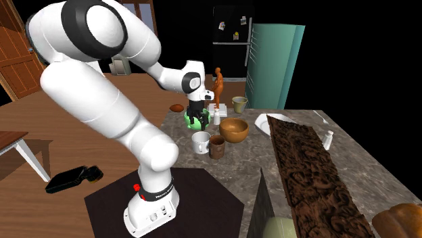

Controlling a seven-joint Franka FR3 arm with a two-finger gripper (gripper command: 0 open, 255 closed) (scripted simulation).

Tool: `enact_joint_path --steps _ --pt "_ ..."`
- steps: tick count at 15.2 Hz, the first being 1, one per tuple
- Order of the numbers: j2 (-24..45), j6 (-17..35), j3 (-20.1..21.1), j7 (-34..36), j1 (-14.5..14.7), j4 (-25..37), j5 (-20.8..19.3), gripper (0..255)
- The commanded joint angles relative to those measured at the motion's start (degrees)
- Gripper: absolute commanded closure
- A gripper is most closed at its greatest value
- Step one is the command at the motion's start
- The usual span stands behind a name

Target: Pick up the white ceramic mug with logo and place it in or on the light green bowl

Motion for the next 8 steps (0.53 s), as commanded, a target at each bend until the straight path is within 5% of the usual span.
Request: enact_joint_path --steps 1,8 --pt "4.36 4.67 2.5 2.62 0.01 -0.71 -0.34 0" --pt "11.43 13.12 4.7 5.09 -1.26 -2.47 -2.26 0"
